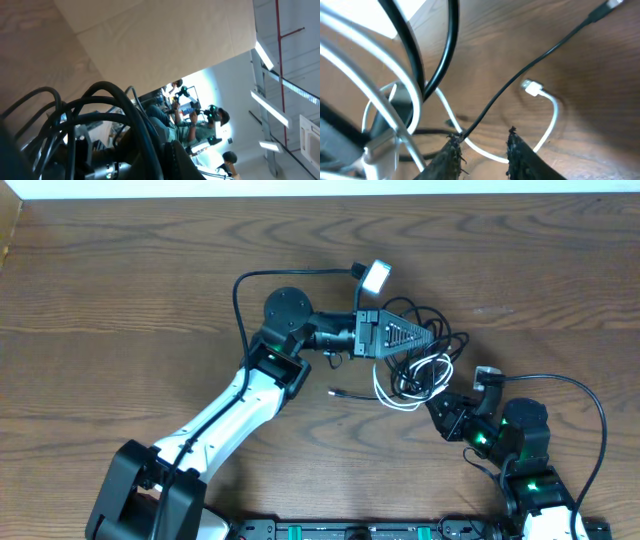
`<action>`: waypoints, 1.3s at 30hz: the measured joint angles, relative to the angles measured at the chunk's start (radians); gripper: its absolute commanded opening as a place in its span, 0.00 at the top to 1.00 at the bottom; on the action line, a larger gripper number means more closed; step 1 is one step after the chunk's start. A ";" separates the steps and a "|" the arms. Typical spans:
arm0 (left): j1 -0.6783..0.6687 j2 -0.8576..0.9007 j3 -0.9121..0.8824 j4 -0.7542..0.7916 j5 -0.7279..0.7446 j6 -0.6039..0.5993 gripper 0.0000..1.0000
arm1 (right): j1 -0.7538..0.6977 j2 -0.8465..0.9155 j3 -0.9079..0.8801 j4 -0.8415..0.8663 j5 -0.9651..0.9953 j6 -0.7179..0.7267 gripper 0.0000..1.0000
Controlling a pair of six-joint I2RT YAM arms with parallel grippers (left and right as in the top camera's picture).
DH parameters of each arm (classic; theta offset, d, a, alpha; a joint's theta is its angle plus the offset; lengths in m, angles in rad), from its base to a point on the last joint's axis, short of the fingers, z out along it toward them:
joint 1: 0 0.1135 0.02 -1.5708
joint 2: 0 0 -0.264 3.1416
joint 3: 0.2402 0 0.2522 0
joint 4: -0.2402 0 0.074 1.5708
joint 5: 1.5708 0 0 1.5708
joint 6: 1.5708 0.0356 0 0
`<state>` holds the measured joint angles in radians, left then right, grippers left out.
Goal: Untangle cables
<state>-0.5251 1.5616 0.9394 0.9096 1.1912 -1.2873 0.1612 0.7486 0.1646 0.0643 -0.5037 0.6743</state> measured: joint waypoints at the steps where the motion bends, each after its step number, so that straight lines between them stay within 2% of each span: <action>1: 0.008 0.000 0.000 0.000 0.000 0.000 0.92 | 0.000 -0.001 0.000 0.000 -0.016 0.006 0.54; 7: 0.051 0.000 0.000 0.000 0.000 0.000 0.92 | -0.006 -0.022 0.000 0.002 -0.135 0.053 0.44; 12: 0.070 0.000 0.000 -0.001 -0.014 0.005 0.92 | -0.027 -0.044 -0.002 0.056 -0.286 0.071 0.47; 14: 0.070 0.000 0.000 -0.019 -0.032 0.009 0.92 | -0.027 -0.047 -0.003 0.116 -0.369 0.080 0.53; 17: 0.070 0.000 0.000 -0.110 -0.079 0.014 0.92 | -0.027 -0.049 -0.003 0.240 -0.488 0.136 0.56; 21: 0.069 0.000 0.002 -0.295 -0.165 0.018 0.92 | -0.027 -0.050 -0.004 0.395 -0.557 0.220 0.52; 24: 0.066 0.000 0.002 -0.385 -0.207 0.023 0.93 | -0.027 -0.053 -0.003 0.461 -0.553 0.257 0.53; 28: 0.065 0.000 0.002 -0.381 -0.203 0.053 0.92 | -0.027 -0.052 -0.003 0.460 -0.471 0.294 0.60; 37: 0.065 0.000 0.002 -0.315 -0.028 0.276 0.92 | -0.027 -0.052 -0.003 0.418 -0.283 0.436 0.62; 39: 0.065 0.000 0.002 -0.314 0.007 0.323 0.92 | -0.027 -0.052 -0.003 0.418 -0.252 0.474 0.66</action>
<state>-0.4603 1.5616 0.9409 0.5953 1.1984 -0.9642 0.1341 0.6964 0.1612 0.4828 -0.7559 1.1484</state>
